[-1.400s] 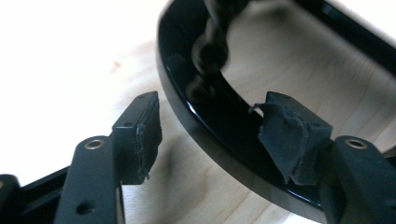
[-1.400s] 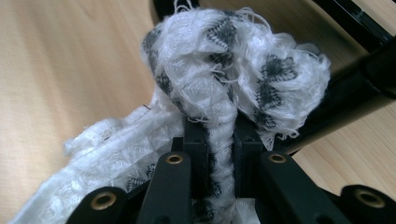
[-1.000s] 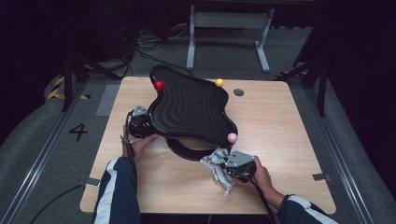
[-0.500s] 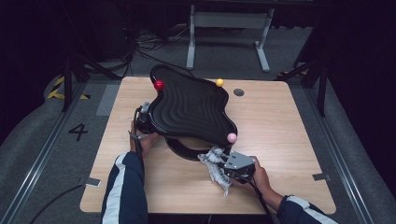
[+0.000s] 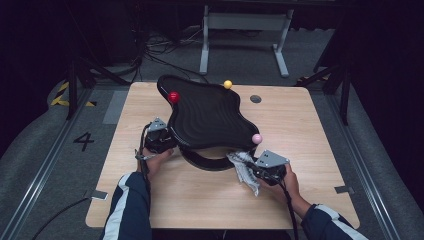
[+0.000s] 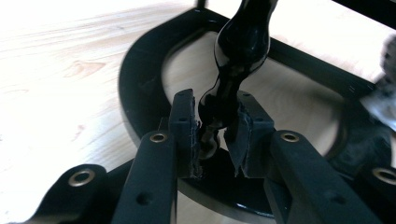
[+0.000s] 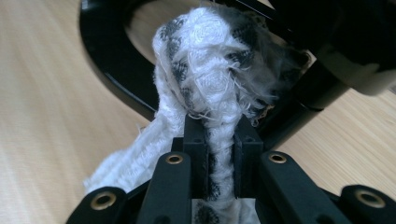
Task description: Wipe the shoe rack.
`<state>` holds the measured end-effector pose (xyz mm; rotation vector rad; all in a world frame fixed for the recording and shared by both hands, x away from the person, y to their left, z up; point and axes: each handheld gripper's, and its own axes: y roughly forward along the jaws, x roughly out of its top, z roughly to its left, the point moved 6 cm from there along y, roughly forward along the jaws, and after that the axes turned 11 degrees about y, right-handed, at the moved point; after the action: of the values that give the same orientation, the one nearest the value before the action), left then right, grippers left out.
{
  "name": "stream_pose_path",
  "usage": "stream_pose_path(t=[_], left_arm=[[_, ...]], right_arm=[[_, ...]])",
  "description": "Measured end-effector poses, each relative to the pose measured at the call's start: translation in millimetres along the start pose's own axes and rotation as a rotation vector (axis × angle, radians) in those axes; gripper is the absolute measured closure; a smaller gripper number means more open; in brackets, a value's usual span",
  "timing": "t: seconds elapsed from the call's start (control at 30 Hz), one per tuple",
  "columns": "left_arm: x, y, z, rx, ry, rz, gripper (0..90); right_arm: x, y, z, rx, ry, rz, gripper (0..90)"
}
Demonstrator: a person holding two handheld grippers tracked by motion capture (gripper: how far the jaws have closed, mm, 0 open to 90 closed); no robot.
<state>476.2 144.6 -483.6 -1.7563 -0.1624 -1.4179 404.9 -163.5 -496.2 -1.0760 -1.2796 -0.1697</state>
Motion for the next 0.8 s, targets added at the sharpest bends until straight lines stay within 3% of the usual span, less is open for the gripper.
stream_pose_path(t=[0.2, 0.33, 0.43, 0.57, 0.8], left_arm=[[1.0, -6.2, -16.3, -0.001, 0.048, -0.003, 71.8], [-3.7, -12.0, -26.5, 0.001, 0.069, 0.019, 70.6], [-6.9, -14.4, -32.8, 0.002, 0.097, 0.036, 69.6], [-2.9, -16.5, -36.9, 0.002, 0.112, 0.014, 69.4], [11.3, -5.5, -31.5, 0.03, 0.084, -0.011, 54.9]], right_arm=[[-2.1, 0.1, -17.2, -0.026, 0.021, -0.006, 79.8], [2.5, -2.0, -24.8, -0.047, -0.021, -0.043, 79.8], [6.0, -5.8, -28.3, -0.039, 0.012, -0.068, 79.8], [4.2, -8.6, -34.0, -0.059, -0.002, -0.062, 79.8], [1.0, -8.6, -45.1, -0.066, 0.026, -0.059, 79.7]])
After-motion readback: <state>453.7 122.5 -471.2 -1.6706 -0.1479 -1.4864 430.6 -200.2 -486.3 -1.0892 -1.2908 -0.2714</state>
